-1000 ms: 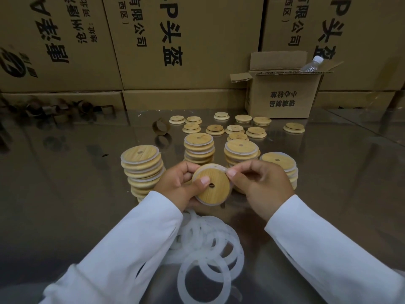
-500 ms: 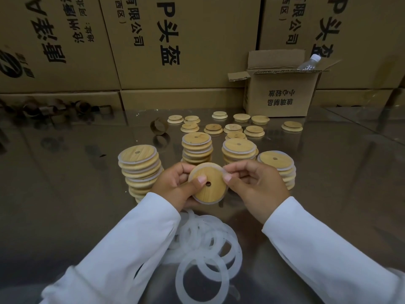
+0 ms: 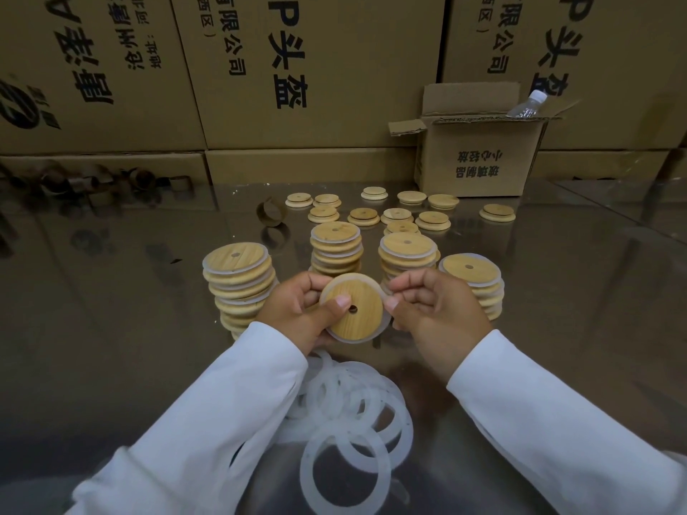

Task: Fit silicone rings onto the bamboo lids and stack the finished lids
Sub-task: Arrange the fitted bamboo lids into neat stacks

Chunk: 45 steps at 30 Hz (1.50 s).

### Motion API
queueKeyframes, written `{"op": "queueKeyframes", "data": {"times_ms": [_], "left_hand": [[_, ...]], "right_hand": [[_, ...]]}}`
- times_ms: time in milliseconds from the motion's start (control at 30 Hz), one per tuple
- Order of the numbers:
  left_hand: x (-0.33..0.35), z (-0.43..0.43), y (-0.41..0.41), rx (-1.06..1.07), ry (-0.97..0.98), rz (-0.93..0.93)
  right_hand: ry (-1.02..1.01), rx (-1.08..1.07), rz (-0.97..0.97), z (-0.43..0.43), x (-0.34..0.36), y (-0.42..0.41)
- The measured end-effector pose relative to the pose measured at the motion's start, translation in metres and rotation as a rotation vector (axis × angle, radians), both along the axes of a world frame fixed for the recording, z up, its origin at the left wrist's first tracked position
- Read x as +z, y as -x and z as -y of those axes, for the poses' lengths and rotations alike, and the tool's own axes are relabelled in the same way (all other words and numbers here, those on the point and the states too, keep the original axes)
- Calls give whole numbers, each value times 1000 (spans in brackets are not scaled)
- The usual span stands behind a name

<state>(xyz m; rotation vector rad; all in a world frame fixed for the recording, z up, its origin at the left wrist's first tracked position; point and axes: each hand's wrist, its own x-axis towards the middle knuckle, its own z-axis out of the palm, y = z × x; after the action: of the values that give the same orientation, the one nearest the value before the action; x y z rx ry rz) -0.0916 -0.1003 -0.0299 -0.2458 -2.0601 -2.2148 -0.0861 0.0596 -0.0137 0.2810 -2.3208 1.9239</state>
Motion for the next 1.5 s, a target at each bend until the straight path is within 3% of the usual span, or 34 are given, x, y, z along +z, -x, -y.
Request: {"op": "queueKeyframes", "data": {"times_ms": [433,667,867,1200,1500], "left_hand": [[2,0,0,-10,15,23],[2,-2,-1,34,52,-3],[3,-1,-2,-57,-57,86],[1,-2,-2,-25,18,67],[-1,-4,0,30,-56,96]], "right_hand": [[168,6,130,-1,4,2],[115,-26,86,2,4,-1],[149,-18,121,-1,3,0],[219,-26,163,-1,1,1],[-85,-99,74,-2,-5,3]]}}
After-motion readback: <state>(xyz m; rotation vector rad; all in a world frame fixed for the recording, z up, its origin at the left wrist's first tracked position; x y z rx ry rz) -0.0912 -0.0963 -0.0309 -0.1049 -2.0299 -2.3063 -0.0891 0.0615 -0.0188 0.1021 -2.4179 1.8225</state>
